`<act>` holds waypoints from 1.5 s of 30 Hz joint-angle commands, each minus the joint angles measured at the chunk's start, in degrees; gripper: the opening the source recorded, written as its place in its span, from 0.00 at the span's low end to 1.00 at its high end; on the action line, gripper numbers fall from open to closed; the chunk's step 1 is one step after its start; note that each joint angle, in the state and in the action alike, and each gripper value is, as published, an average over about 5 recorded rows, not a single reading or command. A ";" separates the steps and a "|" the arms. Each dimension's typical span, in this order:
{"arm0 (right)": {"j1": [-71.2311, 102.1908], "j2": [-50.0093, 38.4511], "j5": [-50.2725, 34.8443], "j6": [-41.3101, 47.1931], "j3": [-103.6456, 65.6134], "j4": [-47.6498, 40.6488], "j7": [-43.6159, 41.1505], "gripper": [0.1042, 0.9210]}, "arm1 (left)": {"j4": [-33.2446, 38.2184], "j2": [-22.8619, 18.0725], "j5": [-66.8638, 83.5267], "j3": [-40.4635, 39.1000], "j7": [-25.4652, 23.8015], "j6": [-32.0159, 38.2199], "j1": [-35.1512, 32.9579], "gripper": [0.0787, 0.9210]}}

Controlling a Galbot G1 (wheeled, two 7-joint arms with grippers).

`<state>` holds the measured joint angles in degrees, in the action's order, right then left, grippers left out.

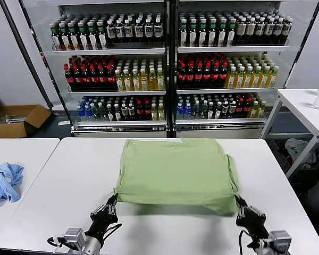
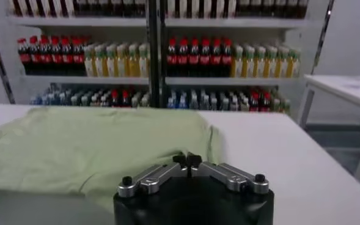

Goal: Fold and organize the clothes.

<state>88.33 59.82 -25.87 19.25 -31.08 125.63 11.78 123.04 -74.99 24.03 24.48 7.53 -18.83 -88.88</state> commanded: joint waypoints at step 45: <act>-7.83 3.79 -2.34 5.58 1.57 -16.04 -0.55 0.87 | -12.67 -1.67 -6.41 -3.24 3.09 -5.19 8.93 0.88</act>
<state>79.12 63.16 -22.76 21.84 -27.42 110.60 10.87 110.17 -76.72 18.40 21.29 10.45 -21.59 -79.23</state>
